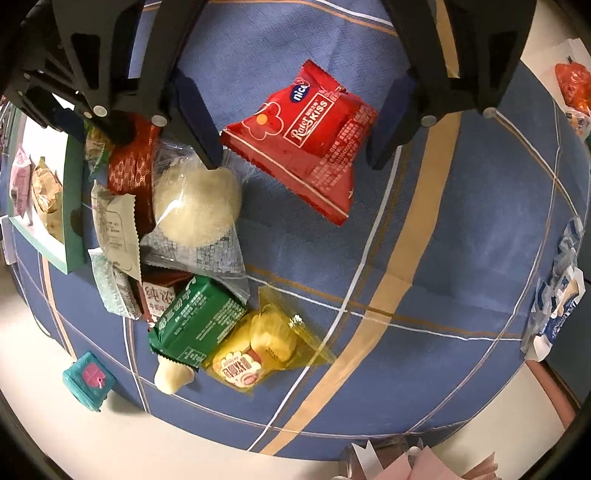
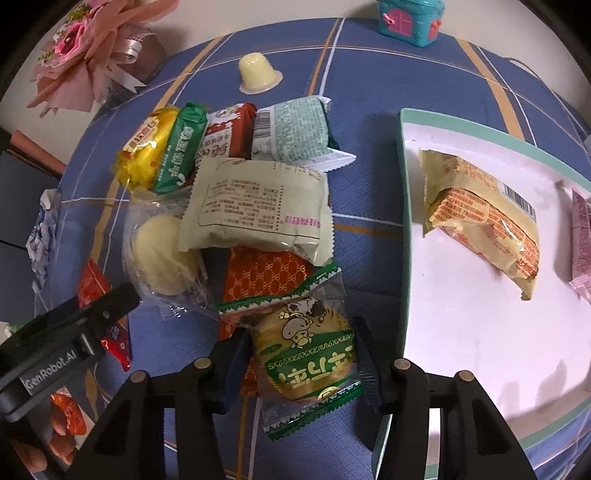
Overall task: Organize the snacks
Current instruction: 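Grasp the red Rusks pack with the left tool while the right tool grasps the green cookie pack, then carry both packs into the white tray and open both tools, then move both tools back toward the remaining snack pile, then grasp the clear round bun pack with the left tool while the right tool grasps the red pack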
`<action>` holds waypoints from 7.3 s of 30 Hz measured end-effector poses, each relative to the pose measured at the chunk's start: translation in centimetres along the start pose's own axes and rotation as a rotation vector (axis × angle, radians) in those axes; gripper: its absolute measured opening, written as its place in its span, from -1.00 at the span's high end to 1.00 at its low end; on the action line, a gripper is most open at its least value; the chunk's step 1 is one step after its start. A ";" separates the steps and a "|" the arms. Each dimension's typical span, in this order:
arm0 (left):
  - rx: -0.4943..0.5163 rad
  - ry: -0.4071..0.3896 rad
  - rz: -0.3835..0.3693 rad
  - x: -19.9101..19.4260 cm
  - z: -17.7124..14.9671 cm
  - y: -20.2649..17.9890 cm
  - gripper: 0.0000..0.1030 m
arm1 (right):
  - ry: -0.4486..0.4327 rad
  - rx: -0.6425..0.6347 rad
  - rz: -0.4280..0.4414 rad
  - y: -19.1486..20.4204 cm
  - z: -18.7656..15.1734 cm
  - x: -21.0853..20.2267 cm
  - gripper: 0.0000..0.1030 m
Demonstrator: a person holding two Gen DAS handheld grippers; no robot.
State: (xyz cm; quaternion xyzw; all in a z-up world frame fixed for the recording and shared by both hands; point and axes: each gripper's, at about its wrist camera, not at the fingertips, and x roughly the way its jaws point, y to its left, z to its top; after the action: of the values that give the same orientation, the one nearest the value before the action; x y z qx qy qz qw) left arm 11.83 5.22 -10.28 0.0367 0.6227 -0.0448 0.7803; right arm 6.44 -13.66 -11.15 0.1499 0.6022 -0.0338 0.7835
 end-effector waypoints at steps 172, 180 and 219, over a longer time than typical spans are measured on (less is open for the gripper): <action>-0.028 -0.048 -0.098 0.3 4.2 -3.5 -0.99 | -0.036 -0.041 -0.163 3.7 0.8 2.4 -0.33; -0.037 -0.027 -0.101 2.0 3.8 -4.0 -0.78 | -0.032 -0.046 -0.148 3.9 0.8 3.0 -0.15; -0.111 -0.230 -0.136 -7.3 1.9 -1.7 -0.13 | -0.173 -0.045 0.019 5.8 0.8 -6.2 0.08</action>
State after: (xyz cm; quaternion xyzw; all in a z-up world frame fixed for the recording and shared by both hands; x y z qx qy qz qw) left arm 11.84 3.48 -2.72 -0.0541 0.5318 -0.0672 0.8424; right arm 6.86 -9.14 -3.90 0.1344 0.5314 -0.0258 0.8360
